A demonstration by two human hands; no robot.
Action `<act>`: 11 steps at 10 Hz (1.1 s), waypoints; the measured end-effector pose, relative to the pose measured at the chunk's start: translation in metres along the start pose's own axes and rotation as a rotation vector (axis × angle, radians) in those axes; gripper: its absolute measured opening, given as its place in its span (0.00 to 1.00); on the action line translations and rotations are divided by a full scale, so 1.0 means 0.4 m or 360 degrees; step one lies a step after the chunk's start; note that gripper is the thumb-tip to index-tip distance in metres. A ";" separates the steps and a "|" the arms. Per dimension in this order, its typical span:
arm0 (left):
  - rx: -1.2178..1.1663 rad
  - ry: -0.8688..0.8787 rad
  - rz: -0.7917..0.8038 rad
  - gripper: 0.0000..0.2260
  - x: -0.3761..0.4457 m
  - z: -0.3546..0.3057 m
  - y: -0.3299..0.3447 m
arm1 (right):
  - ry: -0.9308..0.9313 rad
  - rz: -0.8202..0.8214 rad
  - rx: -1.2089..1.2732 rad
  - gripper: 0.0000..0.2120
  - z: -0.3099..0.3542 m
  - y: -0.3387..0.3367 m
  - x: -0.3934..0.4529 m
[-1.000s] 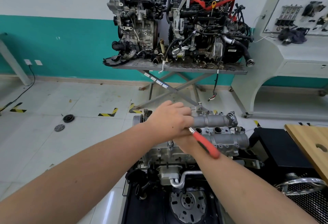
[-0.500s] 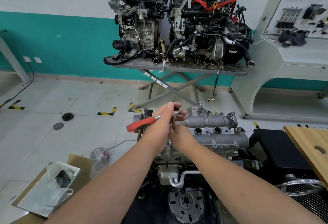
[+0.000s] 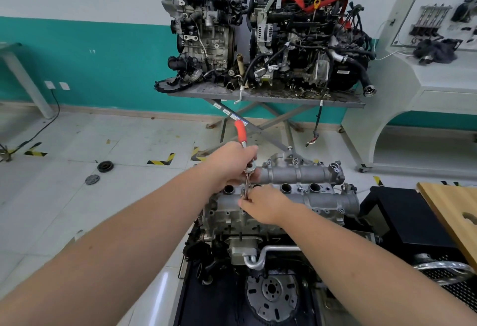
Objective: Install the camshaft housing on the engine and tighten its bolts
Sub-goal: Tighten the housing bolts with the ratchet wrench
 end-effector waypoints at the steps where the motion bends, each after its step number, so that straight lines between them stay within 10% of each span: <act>1: 0.0330 0.0088 0.0019 0.17 -0.014 -0.036 0.000 | -0.0007 0.0056 -0.0023 0.20 -0.014 -0.005 0.007; 4: 0.2114 0.0756 -0.0539 0.13 -0.074 -0.097 0.097 | -0.0009 -0.0013 0.0074 0.07 0.009 -0.054 0.025; 5: 0.2103 0.1066 -0.0812 0.20 -0.084 -0.084 0.096 | 0.0061 0.0046 0.0087 0.11 0.008 -0.046 0.038; 6: 0.1331 0.1361 -0.1024 0.19 -0.099 -0.037 0.052 | 0.0686 0.0140 -0.0135 0.08 -0.051 -0.030 0.007; 9: -0.1187 0.0438 -0.0236 0.18 -0.006 0.072 0.073 | 0.0049 0.0217 -0.0043 0.17 0.022 -0.047 0.033; 11: -0.1091 0.0028 0.0174 0.18 0.035 0.071 0.042 | 0.0182 0.0196 0.0022 0.15 0.017 -0.032 0.049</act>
Point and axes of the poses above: each hand's wrist, its own x-axis towards the middle knuckle, its own y-axis out of the palm, z = x × y, the point moved 7 cm from there along x, towards the middle knuckle, and after that the axes turned 11 degrees about -y, right-handed, at the moved point
